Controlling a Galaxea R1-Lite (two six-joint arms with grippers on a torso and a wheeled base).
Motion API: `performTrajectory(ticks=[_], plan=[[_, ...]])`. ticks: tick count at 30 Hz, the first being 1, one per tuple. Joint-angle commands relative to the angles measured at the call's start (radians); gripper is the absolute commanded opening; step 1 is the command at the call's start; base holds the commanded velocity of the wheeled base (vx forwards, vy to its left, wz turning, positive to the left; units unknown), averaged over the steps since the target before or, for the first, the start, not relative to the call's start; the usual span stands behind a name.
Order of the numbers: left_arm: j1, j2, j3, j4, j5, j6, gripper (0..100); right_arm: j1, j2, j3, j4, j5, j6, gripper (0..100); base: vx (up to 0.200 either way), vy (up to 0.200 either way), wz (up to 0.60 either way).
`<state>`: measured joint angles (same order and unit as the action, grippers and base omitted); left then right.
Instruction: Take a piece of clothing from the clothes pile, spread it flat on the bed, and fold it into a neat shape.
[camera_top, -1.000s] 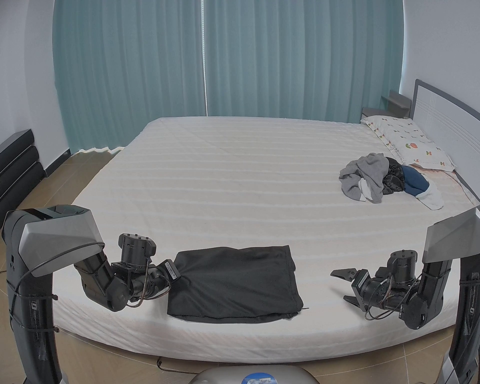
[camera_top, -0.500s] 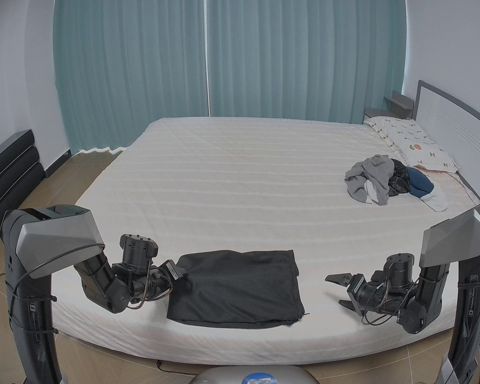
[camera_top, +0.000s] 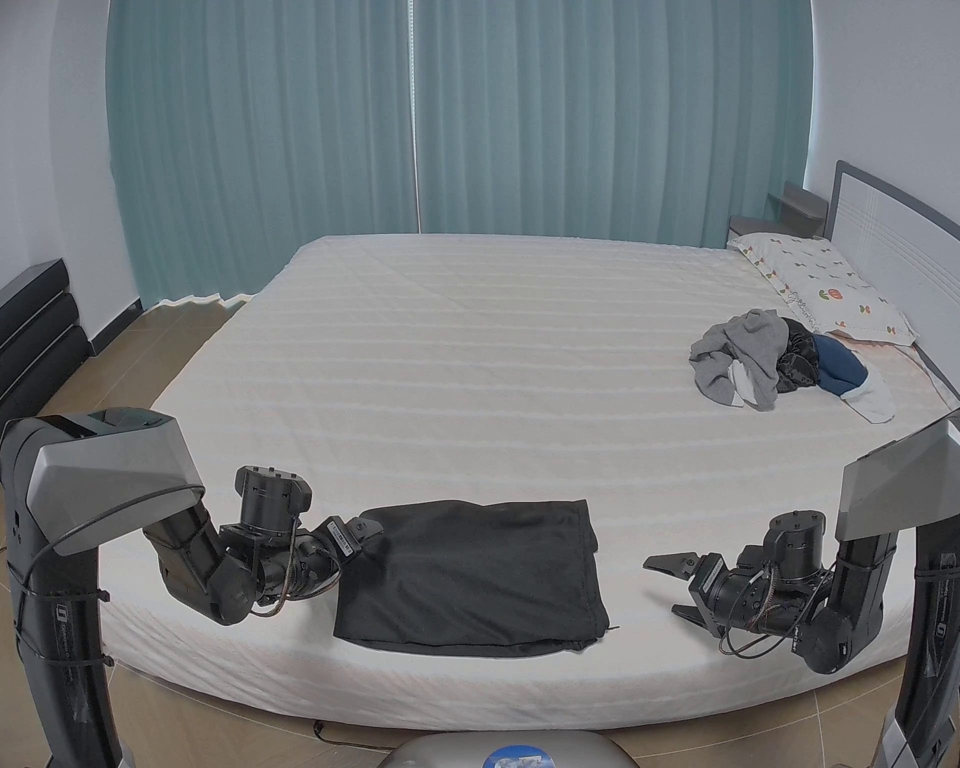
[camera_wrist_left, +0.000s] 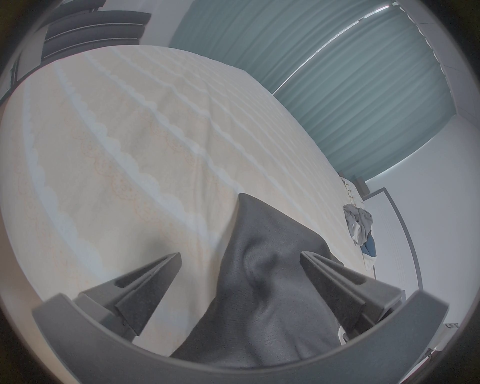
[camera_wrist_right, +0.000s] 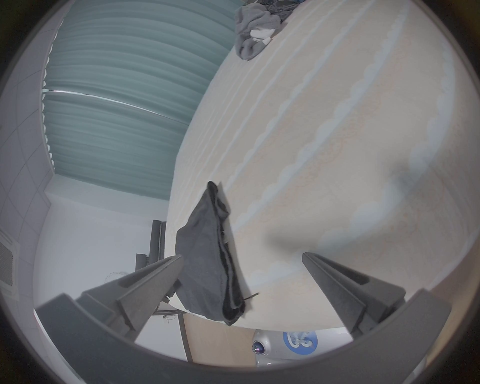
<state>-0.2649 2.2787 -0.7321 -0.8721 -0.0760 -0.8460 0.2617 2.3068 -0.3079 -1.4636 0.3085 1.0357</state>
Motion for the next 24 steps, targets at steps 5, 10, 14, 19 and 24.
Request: performTrajectory(ticks=[5,10,14,19,24], plan=[[0.007,-0.039,0.010,-0.005,0.087,0.010,100,0.010,-0.003,0.021,-0.020,-0.019,-0.003,100,0.000,0.000,0.00],[0.007,-0.133,0.040,-0.002,0.134,0.015,100,0.030,-0.021,0.023,-0.049,-0.086,-0.017,100,0.000,0.000,0.00],[0.006,-0.188,0.076,-0.002,0.143,0.039,100,0.050,-0.061,0.024,-0.047,-0.121,-0.043,100,0.000,0.000,0.00],[0.013,-0.410,0.165,0.001,0.147,0.064,100,0.073,-0.230,0.066,-0.035,-0.192,-0.157,100,0.000,0.000,0.00],[0.013,-0.597,0.247,0.002,0.168,0.074,100,0.059,-0.374,0.105,-0.035,-0.293,-0.301,100,0.000,0.000,0.00]])
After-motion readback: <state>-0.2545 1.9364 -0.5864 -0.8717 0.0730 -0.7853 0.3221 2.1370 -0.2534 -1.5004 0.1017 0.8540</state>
